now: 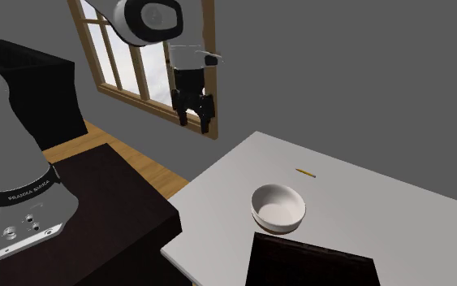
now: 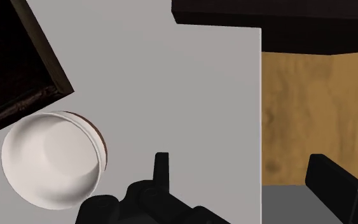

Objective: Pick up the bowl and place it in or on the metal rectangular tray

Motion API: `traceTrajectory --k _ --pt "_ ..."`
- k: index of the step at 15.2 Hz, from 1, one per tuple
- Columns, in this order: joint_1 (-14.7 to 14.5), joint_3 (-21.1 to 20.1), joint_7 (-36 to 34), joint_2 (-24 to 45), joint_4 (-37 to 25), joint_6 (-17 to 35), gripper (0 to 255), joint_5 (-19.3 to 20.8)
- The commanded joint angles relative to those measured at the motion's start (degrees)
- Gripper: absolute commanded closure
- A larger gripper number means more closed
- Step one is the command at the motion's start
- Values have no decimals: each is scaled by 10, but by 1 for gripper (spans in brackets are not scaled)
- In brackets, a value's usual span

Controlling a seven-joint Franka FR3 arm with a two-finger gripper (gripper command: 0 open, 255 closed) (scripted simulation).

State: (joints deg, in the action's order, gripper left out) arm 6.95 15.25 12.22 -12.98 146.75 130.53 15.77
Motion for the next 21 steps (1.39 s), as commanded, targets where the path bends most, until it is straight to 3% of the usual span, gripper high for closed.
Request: traceTrajectory --k 1,11,19,21 --pt "7 15 19 45 -9 41 0 2" --pt "48 36 132 281 -122 182 0 -60" --pt "115 3 205 455 -263 230 0 -109" --pt "119 0 207 470 -267 241 0 -111"
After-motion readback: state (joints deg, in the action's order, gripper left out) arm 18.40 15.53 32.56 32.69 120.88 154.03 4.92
